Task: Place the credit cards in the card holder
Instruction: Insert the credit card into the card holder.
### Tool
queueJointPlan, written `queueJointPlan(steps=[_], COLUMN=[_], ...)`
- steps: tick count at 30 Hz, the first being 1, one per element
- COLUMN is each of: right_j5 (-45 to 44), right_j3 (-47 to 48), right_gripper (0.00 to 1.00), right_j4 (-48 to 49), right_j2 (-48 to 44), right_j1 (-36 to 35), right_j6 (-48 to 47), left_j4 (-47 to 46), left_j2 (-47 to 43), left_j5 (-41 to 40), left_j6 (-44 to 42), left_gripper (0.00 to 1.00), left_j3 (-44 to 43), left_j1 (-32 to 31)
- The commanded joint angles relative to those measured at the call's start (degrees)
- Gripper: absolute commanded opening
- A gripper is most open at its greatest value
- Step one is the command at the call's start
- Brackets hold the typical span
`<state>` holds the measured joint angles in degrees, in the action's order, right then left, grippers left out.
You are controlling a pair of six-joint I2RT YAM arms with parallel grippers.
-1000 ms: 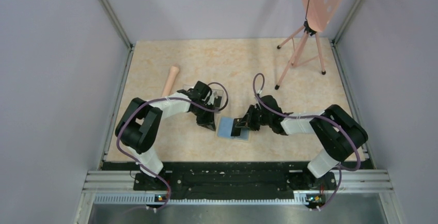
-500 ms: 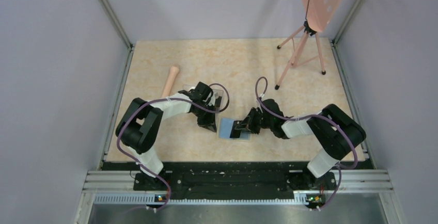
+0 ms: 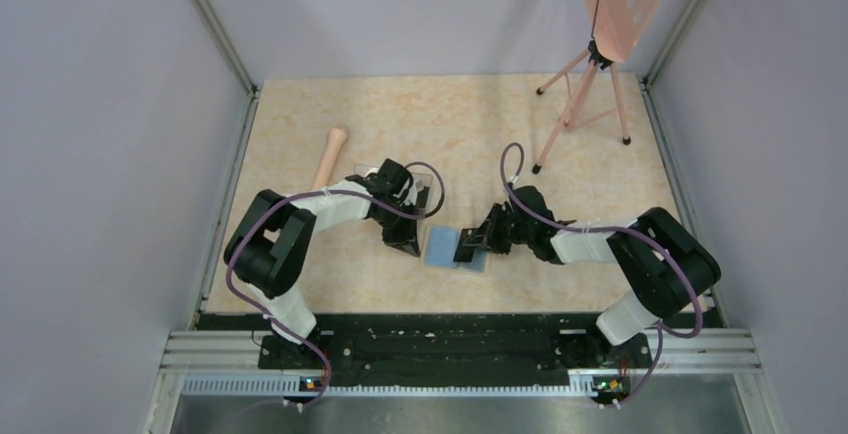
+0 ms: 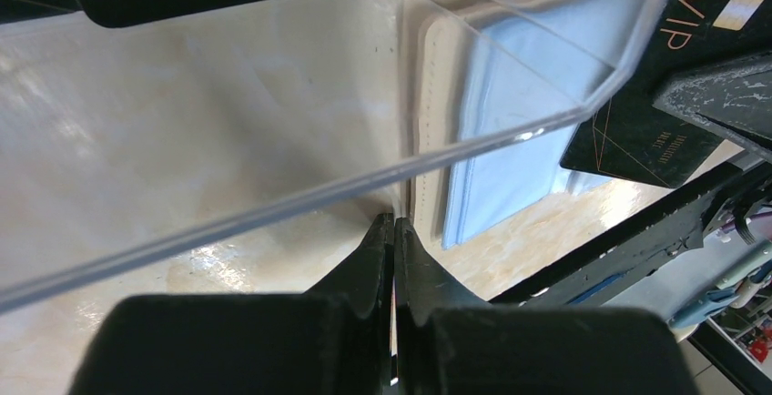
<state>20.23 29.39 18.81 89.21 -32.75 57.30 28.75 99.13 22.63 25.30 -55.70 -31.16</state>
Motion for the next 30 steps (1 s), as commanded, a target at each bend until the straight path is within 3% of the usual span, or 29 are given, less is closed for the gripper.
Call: queueJointPlan(steps=[1,10,23,30], right_j5=[-2.07,-0.34,6.37,7.5], right_j3=[1.73,3.26,-2.97,-2.55], right_gripper=[0.0,0.0,0.0,0.0], right_j4=[-1.38,0.57,15.82,14.61], right_j2=[-1.08,1.83,7.09,7.17], right_j1=[1.08,1.11,1.15,1.01], right_j6=[-2.46,-4.01,6.95,6.89], left_j4=[1.53,1.68,1.93,2.18], left_j2=[0.52,0.73,1.57,2.05], left_j5=[-0.83,-0.75,-0.5,-0.65], left_j6=[-0.78,-0.78,-0.95,-1.04], left_gripper=[0.0,0.0,0.0,0.0], left_j3=[-0.28,-0.49,-1.25,-1.71], left_j1=[-0.43,-0.68,-1.01,-1.17])
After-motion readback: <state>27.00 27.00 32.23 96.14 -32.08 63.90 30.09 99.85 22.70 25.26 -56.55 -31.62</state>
